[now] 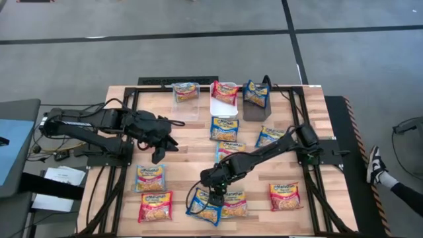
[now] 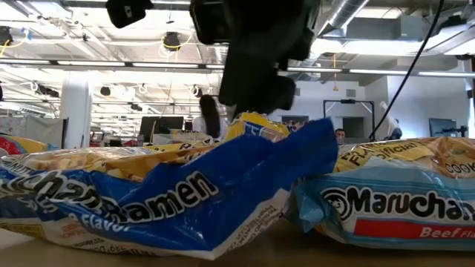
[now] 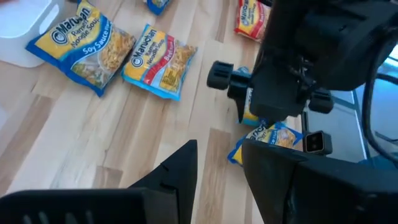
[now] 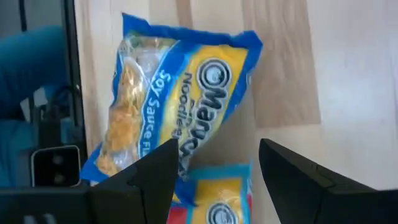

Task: Sort Maruchan noodles
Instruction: Put the blue noodle pack into the black bin

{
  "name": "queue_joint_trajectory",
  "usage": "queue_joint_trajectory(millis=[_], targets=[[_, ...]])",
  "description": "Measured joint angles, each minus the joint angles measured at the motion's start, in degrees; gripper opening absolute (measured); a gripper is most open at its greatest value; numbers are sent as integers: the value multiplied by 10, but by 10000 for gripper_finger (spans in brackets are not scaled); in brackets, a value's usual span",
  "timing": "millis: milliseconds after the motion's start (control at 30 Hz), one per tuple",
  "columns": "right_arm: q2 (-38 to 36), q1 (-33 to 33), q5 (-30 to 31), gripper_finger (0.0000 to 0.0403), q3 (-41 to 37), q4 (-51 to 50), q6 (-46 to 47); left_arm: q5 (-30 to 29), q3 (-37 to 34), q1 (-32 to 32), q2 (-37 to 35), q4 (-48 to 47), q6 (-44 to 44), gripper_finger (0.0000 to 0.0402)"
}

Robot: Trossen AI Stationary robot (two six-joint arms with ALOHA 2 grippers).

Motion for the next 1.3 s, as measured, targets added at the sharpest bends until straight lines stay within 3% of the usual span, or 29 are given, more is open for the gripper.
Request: queue_joint_trajectory(millis=[433, 900, 1300], targets=[[34, 15, 4, 249, 0, 2, 43, -7, 0, 0, 0, -3, 9, 112], [9, 0, 24, 249, 0, 25, 76, -7, 0, 0, 0, -5, 9, 112], [16, 25, 27, 249, 0, 42, 100, -9, 0, 0, 0, -5, 12, 112]])
